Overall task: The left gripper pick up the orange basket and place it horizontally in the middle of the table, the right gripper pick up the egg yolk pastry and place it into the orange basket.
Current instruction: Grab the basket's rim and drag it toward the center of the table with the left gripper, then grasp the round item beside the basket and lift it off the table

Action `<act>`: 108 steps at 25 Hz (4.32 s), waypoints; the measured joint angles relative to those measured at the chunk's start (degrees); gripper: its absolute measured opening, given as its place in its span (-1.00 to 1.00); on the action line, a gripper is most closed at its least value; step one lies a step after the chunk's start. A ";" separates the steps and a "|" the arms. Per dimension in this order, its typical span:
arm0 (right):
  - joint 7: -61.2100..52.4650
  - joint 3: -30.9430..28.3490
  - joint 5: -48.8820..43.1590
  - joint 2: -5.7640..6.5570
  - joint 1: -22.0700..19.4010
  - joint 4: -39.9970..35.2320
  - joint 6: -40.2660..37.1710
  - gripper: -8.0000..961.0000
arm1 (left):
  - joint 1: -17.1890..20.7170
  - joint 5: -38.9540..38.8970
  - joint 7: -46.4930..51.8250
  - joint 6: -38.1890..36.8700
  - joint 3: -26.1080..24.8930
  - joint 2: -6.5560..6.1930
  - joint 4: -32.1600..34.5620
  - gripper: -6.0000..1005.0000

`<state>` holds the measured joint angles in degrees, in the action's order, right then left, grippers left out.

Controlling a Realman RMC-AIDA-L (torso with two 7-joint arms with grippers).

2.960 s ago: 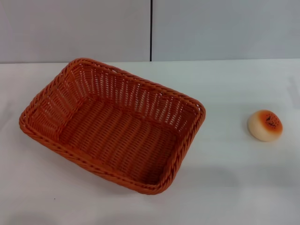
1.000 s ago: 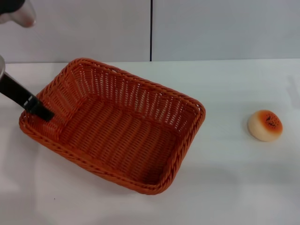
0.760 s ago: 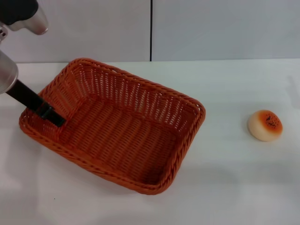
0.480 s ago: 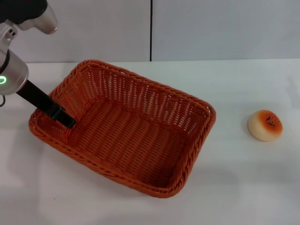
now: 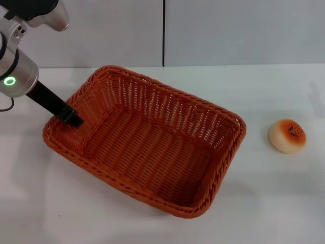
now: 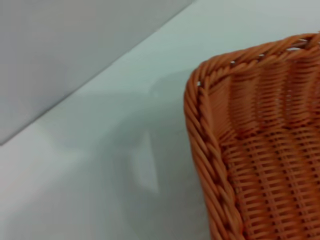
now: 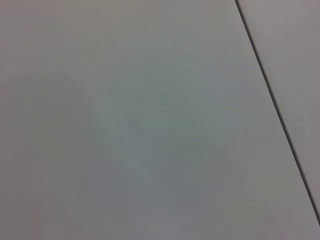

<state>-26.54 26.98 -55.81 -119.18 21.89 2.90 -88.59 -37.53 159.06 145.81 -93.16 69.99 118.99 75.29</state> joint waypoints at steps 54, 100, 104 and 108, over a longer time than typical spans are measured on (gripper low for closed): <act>-0.53 0.62 0.01 0.17 2.82 -1.05 0.87 0.34 | 18.46 -15.08 15.27 -10.48 -3.99 -0.46 12.10 -0.71; -7.13 1.49 -2.78 0.50 -0.76 -6.54 0.40 0.34 | 16.38 -32.94 -5.16 -12.73 -39.91 -2.10 -0.48 0.28; -21.10 1.55 -10.16 0.31 -3.91 -19.31 4.11 0.34 | 16.82 -38.37 -18.23 -11.47 -48.41 -2.46 -8.22 0.28; -44.45 1.15 -24.46 0.32 -6.87 -37.30 6.75 0.34 | 17.61 -42.58 -30.21 -10.88 -56.40 -2.97 -16.31 0.28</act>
<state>-70.99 28.13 -80.27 -118.86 15.02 -34.40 -81.84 -19.92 116.48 115.60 -104.04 13.59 116.02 58.98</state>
